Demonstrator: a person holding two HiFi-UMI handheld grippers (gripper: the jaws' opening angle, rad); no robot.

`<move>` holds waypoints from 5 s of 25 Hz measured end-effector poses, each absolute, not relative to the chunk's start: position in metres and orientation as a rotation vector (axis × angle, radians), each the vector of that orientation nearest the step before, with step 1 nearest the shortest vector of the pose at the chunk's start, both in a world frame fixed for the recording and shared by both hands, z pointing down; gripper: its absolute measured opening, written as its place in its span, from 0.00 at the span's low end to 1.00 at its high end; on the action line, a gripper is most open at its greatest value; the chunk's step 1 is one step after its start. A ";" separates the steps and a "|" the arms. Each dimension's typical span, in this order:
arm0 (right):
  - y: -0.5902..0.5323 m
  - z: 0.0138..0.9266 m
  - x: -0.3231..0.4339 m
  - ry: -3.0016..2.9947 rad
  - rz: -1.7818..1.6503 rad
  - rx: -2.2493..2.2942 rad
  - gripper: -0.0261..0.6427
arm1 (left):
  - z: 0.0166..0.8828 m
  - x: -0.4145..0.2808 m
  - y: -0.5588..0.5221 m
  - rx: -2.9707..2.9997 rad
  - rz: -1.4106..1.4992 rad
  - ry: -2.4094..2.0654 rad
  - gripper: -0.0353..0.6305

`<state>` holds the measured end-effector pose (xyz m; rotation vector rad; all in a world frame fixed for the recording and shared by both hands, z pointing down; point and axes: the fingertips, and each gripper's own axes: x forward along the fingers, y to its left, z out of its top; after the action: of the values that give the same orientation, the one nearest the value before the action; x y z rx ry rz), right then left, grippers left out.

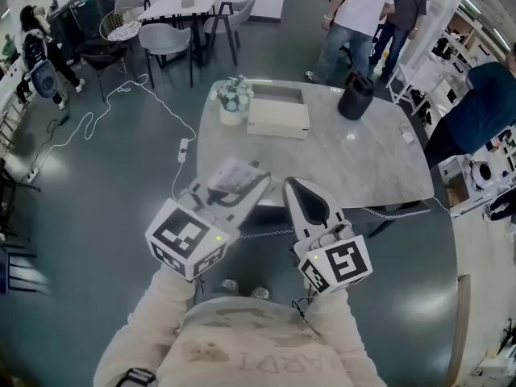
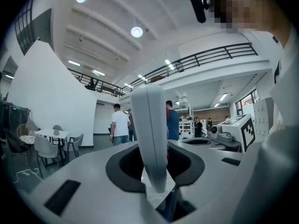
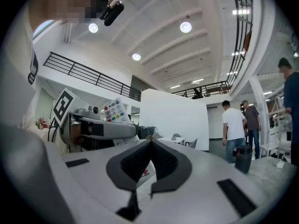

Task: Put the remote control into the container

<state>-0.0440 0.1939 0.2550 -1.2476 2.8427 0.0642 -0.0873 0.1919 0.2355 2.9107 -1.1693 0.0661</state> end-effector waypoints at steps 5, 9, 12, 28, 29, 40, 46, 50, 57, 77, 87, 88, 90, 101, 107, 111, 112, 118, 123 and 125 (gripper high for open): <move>0.197 0.258 -0.037 2.826 0.021 -1.234 0.06 | 0.239 -0.083 0.193 2.901 0.067 -1.172 0.21; 0.202 0.259 -0.028 2.811 -0.005 -1.194 0.06 | 0.245 -0.078 0.189 2.875 0.058 -1.181 0.21; 0.202 0.261 -0.019 2.806 0.000 -1.193 0.06 | 0.250 -0.075 0.182 2.849 0.039 -1.188 0.21; 0.190 0.264 0.035 2.776 -0.038 -1.124 0.06 | 0.267 -0.039 0.121 2.791 0.108 -1.278 0.21; 0.187 0.264 0.036 2.775 -0.042 -1.122 0.06 | 0.268 -0.037 0.115 2.793 0.121 -1.279 0.21; 0.120 0.264 0.021 2.785 -0.014 -1.181 0.06 | 0.290 -0.042 0.015 2.792 0.162 -1.196 0.21; 0.065 0.260 0.010 2.763 -0.002 -1.238 0.06 | 0.302 -0.049 -0.060 2.800 0.213 -1.147 0.21; 0.033 0.264 0.002 2.751 -0.024 -1.273 0.06 | 0.313 -0.050 -0.106 2.809 0.243 -1.105 0.21; -0.007 0.266 -0.010 2.749 -0.041 -1.313 0.06 | 0.330 -0.054 -0.168 2.813 0.294 -1.077 0.21; -0.077 0.313 0.038 2.761 -0.216 -1.377 0.06 | 0.399 -0.016 -0.323 2.719 0.522 -1.225 0.21; -0.107 0.341 0.070 2.742 -0.320 -1.438 0.06 | 0.453 -0.002 -0.394 2.571 0.529 -1.333 0.21; -0.110 0.344 0.071 2.744 -0.329 -1.440 0.06 | 0.458 -0.001 -0.399 2.548 0.515 -1.336 0.21; -0.114 0.350 0.074 2.749 -0.343 -1.446 0.06 | 0.467 -0.001 -0.410 2.495 0.473 -1.343 0.21; -0.136 0.372 0.091 2.742 -0.394 -1.483 0.06 | 0.517 -0.018 -0.450 2.224 0.286 -1.402 0.21; -0.141 0.374 0.090 2.735 -0.404 -1.482 0.06 | 0.533 -0.023 -0.453 2.115 0.205 -1.369 0.21; -0.141 0.367 0.090 2.730 -0.381 -1.482 0.06 | 0.542 -0.026 -0.454 1.989 0.113 -1.339 0.21; -0.141 0.366 0.091 2.728 -0.375 -1.486 0.06 | 0.545 -0.028 -0.454 1.945 0.084 -1.333 0.21; -0.139 0.366 0.094 2.714 -0.368 -1.518 0.06 | 0.563 -0.041 -0.460 1.739 -0.041 -1.315 0.21; -0.141 0.366 0.102 2.701 -0.369 -1.542 0.06 | 0.570 -0.039 -0.465 1.616 -0.085 -1.307 0.21; -0.141 0.365 0.104 2.702 -0.366 -1.550 0.06 | 0.573 -0.038 -0.466 1.603 -0.041 -1.307 0.21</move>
<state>0.1044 -0.1408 0.3653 -1.5505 2.7023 -0.3662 -0.0376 -0.4658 0.5731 1.6035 -1.3070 -0.0409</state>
